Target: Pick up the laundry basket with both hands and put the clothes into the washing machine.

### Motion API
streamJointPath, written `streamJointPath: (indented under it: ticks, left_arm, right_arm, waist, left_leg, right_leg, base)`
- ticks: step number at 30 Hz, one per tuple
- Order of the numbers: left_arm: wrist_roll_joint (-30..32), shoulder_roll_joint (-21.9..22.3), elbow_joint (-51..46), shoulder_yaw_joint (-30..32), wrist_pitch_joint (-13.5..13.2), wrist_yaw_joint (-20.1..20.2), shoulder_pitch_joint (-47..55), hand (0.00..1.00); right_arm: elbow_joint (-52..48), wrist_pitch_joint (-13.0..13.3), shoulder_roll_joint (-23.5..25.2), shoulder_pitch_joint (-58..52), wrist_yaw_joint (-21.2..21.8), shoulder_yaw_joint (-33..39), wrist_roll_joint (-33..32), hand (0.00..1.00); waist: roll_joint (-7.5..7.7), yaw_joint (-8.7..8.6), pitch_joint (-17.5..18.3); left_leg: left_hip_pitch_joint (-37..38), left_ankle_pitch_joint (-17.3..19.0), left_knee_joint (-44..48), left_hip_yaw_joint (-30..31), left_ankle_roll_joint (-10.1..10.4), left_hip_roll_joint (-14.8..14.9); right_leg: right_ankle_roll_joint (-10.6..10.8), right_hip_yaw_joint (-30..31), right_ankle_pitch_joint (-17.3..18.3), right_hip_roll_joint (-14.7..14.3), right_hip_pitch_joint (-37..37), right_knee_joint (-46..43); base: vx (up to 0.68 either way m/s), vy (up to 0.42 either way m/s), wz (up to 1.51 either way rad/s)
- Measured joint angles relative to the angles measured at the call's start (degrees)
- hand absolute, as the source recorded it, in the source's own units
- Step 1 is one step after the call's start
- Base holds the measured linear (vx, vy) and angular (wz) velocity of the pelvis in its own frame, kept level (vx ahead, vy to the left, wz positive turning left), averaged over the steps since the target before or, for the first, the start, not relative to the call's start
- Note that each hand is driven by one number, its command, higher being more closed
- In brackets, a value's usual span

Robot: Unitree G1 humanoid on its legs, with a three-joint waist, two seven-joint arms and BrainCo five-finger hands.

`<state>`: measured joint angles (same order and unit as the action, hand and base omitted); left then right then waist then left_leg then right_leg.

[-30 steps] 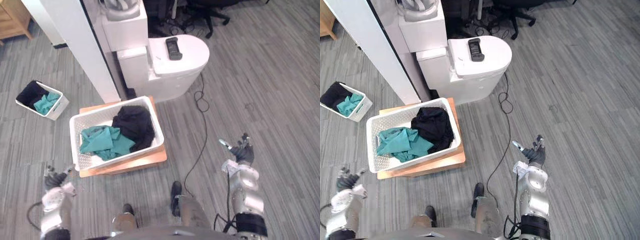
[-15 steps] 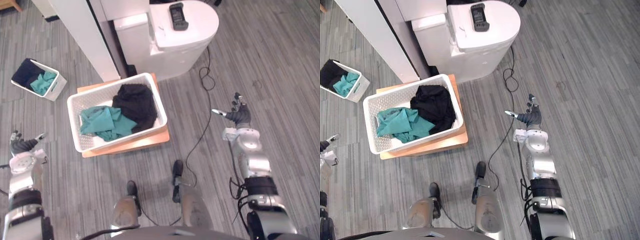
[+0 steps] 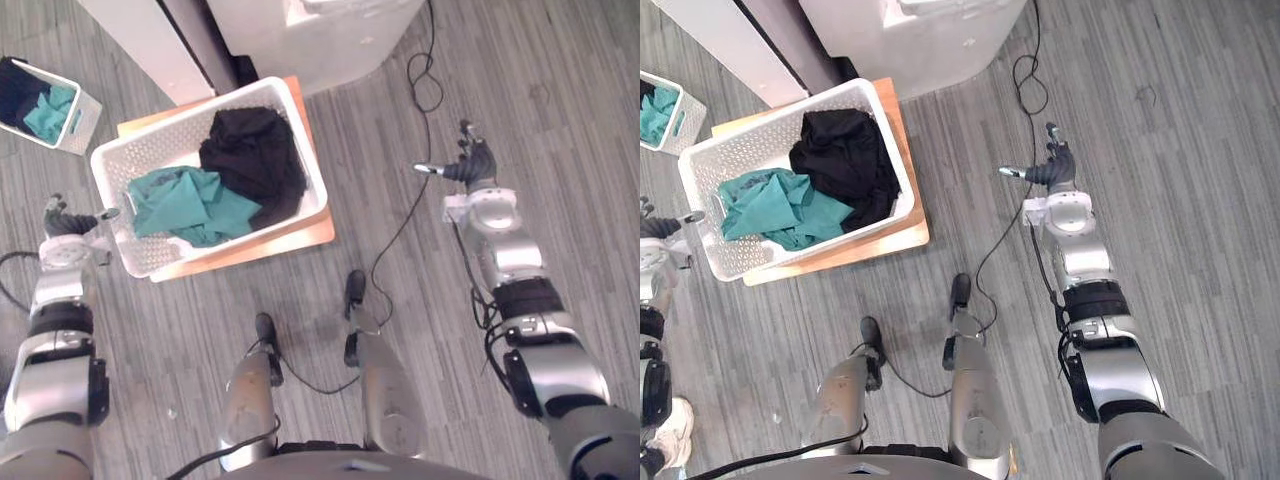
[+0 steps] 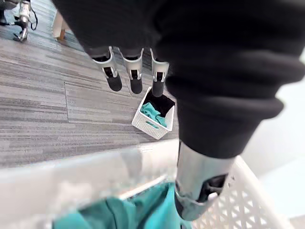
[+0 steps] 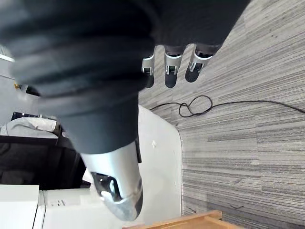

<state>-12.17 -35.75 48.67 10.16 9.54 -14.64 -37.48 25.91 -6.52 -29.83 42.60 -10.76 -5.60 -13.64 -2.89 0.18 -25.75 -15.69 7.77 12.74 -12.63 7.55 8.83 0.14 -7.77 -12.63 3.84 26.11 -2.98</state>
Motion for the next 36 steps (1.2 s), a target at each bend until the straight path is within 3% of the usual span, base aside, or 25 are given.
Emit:
streamJointPath:
  ticks: [4, 18, 36]
  left_arm:
    - [0.01, 3.75, 0.63, -1.80, 0.09, -1.23, -2.17, 0.00]
    - [1.86, 6.84, 3.89, -2.49, 1.75, -2.98, -3.69, 0.00]
    - [1.86, 8.73, 4.29, -2.32, 1.80, -5.12, -5.77, 0.00]
  right_arm:
    - [-0.21, 0.00, 1.39, 2.01, -0.66, -2.53, 0.07, 0.00]
    - [-0.24, 0.01, 11.68, 3.83, -3.12, -3.92, 0.64, 0.00]
    - [7.19, -1.27, 15.54, 9.22, -4.73, -4.34, 5.15, 0.00]
  waist:
    - [-0.03, -0.16, -0.10]
    - [0.00, 0.80, -0.12]
    - [0.01, 1.50, -0.12]
  left_leg:
    - [-0.11, -0.02, -0.27, -0.08, 0.03, 0.10]
    - [-1.36, -1.31, -1.99, -0.10, 0.24, -0.27]
    - [-4.30, -2.99, -3.02, 1.41, 0.28, -0.69]
  right_leg:
    - [0.00, 0.50, 0.00, -0.06, 0.22, 0.03]
    - [-0.07, 0.79, -0.26, 0.08, 2.21, 0.00]
    - [0.24, 0.33, -2.54, 0.22, 3.13, 2.80]
  base:
    - [0.02, 0.027, -0.01]
    - [0.01, 0.002, 0.01]
    - [0.01, -0.004, 0.03]
